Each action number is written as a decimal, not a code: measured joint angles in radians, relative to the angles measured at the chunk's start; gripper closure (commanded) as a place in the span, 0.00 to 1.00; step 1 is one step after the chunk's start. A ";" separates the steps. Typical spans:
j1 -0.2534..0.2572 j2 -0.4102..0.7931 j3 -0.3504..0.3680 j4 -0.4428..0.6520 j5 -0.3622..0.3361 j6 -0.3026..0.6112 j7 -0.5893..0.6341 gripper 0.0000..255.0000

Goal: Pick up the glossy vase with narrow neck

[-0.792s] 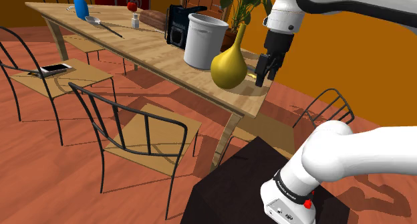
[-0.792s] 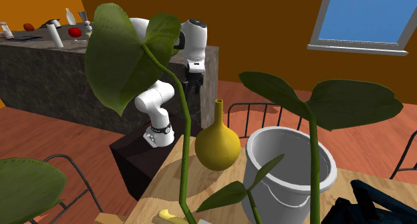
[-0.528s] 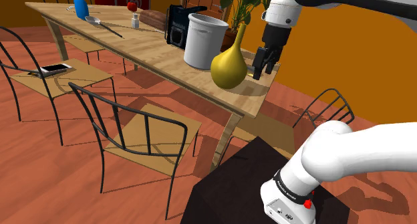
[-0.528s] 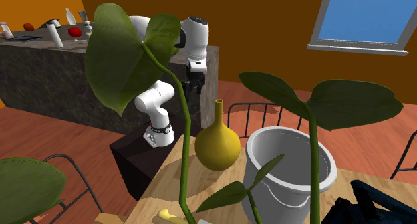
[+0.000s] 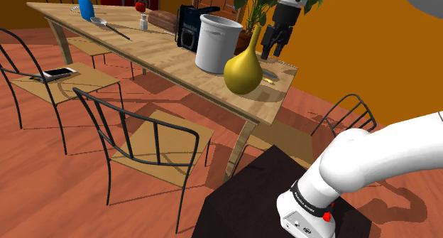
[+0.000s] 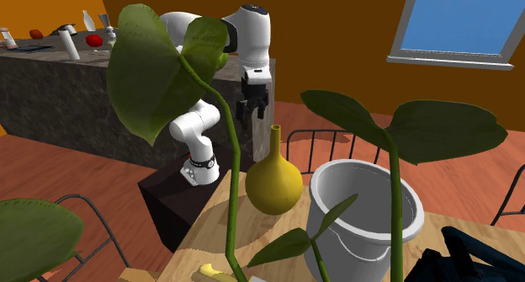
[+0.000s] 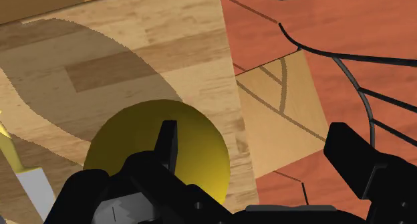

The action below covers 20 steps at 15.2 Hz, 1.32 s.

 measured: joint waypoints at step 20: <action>-0.026 0.362 -0.120 0.435 0.047 0.061 -0.163 0.00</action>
